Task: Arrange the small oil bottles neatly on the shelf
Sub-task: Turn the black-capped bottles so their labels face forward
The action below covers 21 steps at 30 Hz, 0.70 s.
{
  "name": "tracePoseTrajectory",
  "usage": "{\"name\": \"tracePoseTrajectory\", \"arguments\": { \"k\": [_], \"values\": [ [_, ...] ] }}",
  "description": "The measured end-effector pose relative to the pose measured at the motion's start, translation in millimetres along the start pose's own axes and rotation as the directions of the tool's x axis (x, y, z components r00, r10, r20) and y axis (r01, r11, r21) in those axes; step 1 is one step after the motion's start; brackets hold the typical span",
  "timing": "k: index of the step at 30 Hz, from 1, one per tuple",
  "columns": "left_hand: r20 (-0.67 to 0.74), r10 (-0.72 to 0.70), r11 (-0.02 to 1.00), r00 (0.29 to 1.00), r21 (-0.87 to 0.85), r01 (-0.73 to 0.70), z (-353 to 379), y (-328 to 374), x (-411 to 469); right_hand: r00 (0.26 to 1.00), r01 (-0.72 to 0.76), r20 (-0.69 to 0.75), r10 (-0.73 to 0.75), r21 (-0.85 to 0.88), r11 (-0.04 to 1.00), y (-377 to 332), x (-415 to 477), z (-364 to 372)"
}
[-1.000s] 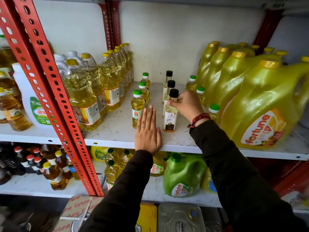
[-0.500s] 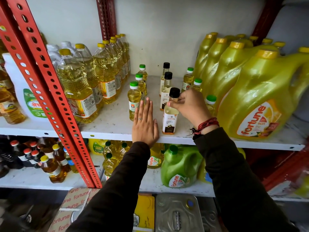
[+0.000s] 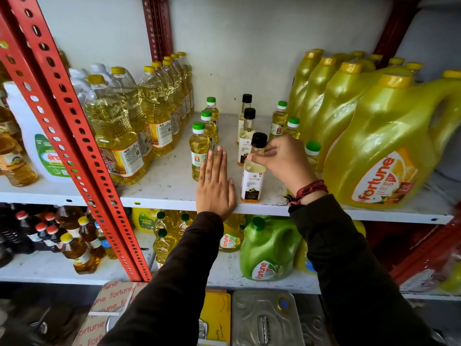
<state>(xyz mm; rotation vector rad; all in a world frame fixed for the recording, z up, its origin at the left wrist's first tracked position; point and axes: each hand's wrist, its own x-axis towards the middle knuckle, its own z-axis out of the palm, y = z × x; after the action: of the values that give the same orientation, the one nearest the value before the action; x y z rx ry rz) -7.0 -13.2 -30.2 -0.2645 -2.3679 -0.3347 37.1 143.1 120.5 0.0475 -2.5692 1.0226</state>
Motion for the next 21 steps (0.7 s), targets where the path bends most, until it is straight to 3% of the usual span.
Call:
{"name": "tracePoseTrajectory", "arguments": {
  "k": [12, 21],
  "values": [
    [0.002, 0.013, 1.000, 1.000, -0.024, -0.013, -2, 0, 1, 0.999, 0.013, -0.050, -0.014, -0.014, 1.000, -4, -6, -5],
    [-0.033, 0.076, 0.995, 0.997, -0.059, -0.078, -18, -19, -7, 0.959, 0.189, -0.209, -0.190, -0.024, 0.982, -55, 5, -24]
  ]
}}
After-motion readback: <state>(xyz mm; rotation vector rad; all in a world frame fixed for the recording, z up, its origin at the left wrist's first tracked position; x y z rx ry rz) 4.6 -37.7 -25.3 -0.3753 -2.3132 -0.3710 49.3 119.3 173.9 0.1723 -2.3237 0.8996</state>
